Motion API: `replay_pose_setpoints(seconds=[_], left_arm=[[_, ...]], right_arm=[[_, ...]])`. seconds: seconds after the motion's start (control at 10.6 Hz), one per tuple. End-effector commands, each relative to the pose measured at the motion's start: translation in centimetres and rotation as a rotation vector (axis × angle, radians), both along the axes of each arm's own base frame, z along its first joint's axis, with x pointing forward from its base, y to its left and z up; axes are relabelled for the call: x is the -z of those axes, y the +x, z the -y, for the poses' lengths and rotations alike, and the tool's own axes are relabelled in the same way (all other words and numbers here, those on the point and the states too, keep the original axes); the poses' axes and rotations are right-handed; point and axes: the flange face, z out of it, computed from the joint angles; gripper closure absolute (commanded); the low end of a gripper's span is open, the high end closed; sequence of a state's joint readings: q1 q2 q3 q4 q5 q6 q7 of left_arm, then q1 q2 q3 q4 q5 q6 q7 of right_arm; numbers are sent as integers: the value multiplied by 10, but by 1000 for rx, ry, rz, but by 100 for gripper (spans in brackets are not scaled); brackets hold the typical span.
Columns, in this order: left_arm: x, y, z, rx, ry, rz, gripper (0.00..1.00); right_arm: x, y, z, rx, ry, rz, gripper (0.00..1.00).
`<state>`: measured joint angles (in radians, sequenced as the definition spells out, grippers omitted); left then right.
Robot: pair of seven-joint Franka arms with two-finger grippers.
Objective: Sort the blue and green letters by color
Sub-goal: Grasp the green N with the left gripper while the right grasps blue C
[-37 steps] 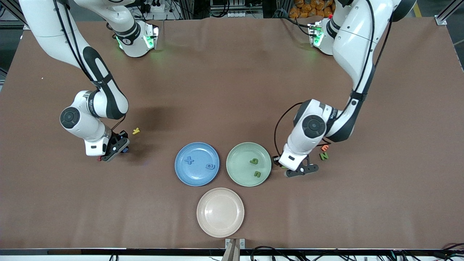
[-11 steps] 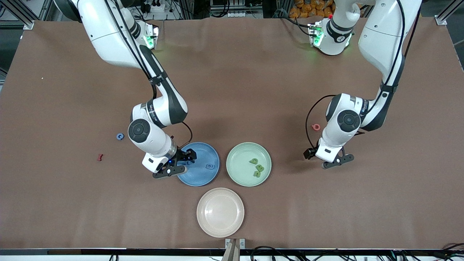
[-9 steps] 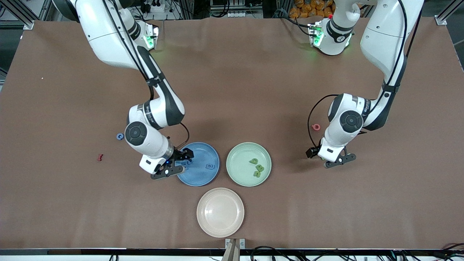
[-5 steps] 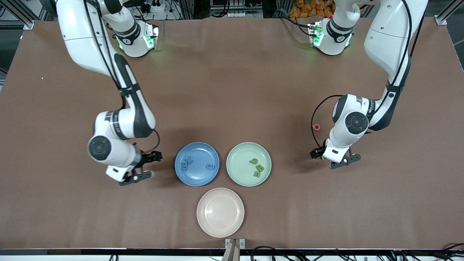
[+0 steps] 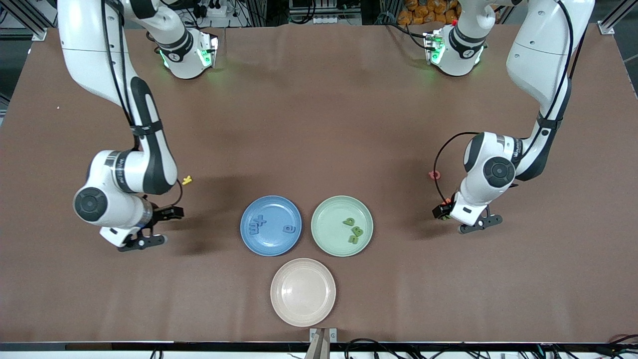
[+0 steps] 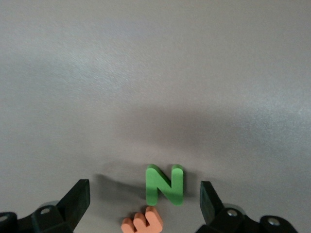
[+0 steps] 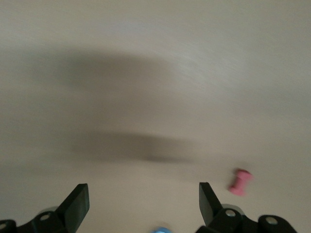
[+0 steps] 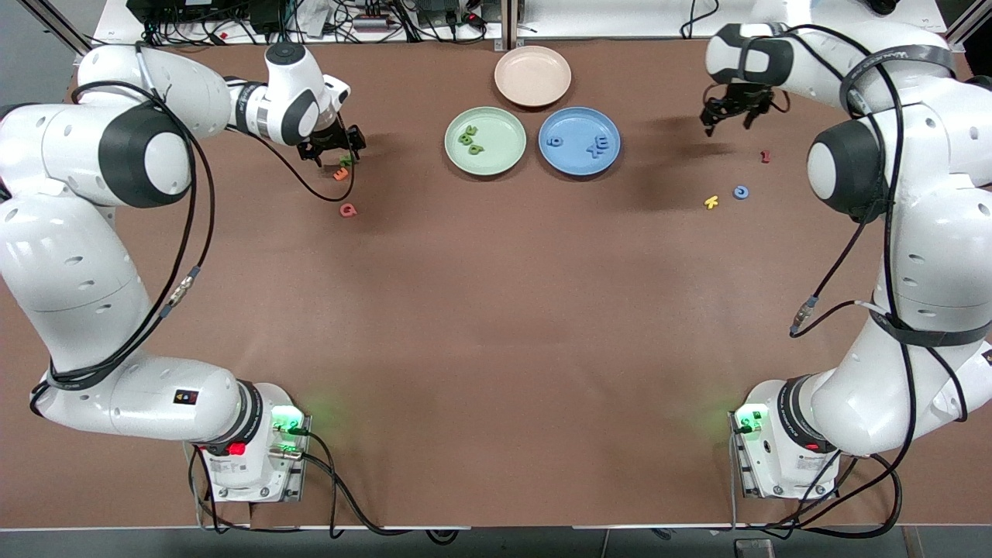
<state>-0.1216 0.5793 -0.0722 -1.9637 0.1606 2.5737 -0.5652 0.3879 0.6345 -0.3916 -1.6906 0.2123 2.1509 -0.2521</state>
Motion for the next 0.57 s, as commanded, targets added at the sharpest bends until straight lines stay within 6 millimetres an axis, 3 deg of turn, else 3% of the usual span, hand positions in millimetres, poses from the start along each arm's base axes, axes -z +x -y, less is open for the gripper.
replay_pose_setpoints(seconds=[0.0, 0.09, 0.28, 0.38, 0.47], left_arm=[[8, 2, 6, 17, 2, -11, 0], [12, 1, 6, 16, 3, -19, 0], [13, 2, 5, 19, 3, -19, 0], [12, 2, 4, 17, 1, -18, 14], [7, 5, 1, -15, -14, -14, 99]], right_arm=[[-5, -42, 59, 18, -8, 35, 0], [-1, -55, 72, 36, -5, 55, 0], [9, -80, 79, 58, 0, 88, 0], [16, -88, 81, 64, -3, 89, 0], [21, -95, 82, 70, -2, 95, 0]])
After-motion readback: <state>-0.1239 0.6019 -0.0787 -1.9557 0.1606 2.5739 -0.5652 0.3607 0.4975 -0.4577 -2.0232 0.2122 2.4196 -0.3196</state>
